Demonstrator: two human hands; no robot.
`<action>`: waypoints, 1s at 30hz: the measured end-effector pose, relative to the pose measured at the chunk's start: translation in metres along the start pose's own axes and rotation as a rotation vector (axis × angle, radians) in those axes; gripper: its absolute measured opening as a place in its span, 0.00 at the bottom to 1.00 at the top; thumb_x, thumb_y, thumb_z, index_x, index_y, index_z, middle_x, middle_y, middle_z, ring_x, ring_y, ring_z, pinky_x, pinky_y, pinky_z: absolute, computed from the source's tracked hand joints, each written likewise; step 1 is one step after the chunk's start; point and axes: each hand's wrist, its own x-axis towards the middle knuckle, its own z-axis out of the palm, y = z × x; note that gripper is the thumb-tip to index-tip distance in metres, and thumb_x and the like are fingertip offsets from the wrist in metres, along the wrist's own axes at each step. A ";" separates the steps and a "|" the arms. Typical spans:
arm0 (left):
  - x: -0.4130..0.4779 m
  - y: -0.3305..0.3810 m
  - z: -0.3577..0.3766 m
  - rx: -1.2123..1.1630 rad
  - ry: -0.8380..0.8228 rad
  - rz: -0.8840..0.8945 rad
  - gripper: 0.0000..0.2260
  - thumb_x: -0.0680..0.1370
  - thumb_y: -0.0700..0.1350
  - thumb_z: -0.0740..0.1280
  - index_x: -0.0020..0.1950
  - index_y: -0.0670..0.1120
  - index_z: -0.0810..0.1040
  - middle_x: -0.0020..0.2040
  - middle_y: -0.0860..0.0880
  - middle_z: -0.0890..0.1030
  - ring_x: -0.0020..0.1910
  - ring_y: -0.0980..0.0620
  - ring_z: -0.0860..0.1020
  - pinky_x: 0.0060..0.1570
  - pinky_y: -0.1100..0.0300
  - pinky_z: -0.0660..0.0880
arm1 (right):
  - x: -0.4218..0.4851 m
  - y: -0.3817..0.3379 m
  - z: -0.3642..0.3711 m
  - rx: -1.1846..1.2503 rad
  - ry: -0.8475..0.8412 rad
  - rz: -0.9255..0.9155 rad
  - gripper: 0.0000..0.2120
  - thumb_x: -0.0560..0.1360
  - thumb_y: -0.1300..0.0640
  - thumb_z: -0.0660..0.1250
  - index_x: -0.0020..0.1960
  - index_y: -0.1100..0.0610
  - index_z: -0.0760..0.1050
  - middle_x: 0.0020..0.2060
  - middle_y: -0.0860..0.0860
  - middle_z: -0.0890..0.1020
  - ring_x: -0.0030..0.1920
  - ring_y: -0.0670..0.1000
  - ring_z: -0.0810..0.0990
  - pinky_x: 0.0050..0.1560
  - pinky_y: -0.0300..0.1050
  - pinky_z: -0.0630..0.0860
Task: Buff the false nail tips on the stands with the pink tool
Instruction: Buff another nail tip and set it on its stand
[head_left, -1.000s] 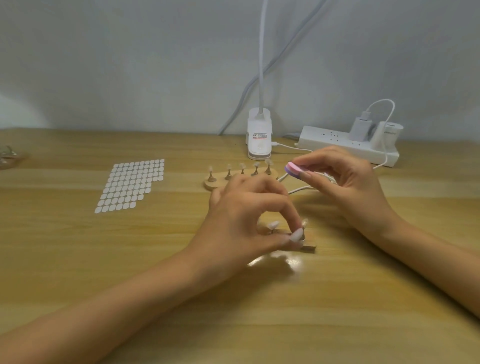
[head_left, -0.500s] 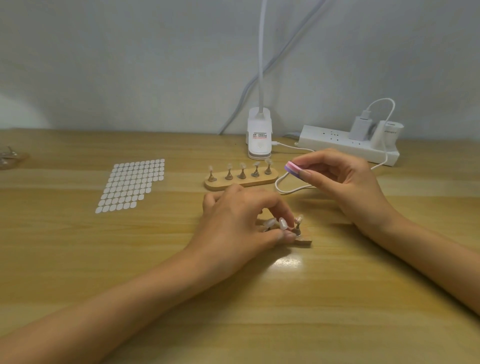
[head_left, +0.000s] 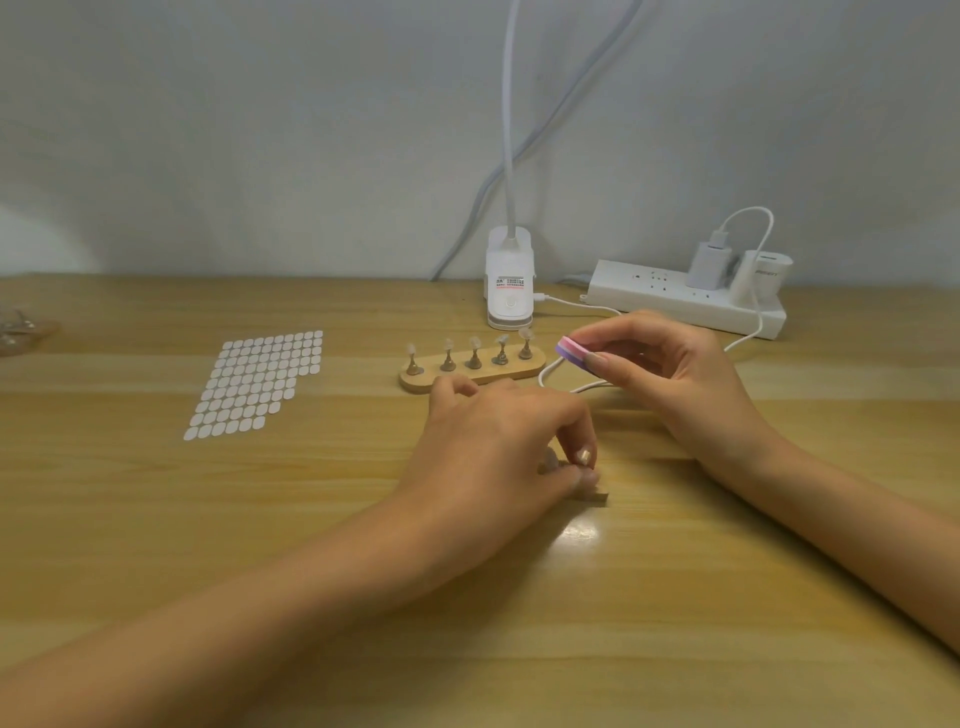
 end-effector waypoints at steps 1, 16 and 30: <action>-0.001 0.001 0.000 0.040 0.018 0.019 0.08 0.76 0.56 0.71 0.44 0.58 0.74 0.48 0.63 0.80 0.54 0.64 0.72 0.63 0.54 0.55 | 0.000 -0.001 0.000 0.001 0.004 0.005 0.11 0.72 0.53 0.74 0.51 0.57 0.85 0.48 0.50 0.87 0.51 0.47 0.85 0.53 0.38 0.79; -0.012 -0.033 -0.027 -0.559 0.296 0.007 0.05 0.67 0.50 0.76 0.40 0.52 0.86 0.39 0.61 0.85 0.36 0.65 0.78 0.38 0.70 0.74 | -0.007 -0.022 0.008 -0.124 0.023 -0.346 0.09 0.76 0.56 0.71 0.56 0.52 0.81 0.50 0.50 0.83 0.52 0.57 0.82 0.54 0.50 0.81; -0.010 -0.033 -0.019 -0.442 0.381 0.110 0.10 0.70 0.55 0.77 0.42 0.49 0.87 0.36 0.61 0.82 0.38 0.57 0.80 0.42 0.50 0.72 | -0.021 -0.039 0.024 -0.400 -0.004 -0.539 0.10 0.74 0.55 0.72 0.55 0.48 0.79 0.47 0.47 0.82 0.49 0.50 0.78 0.49 0.50 0.74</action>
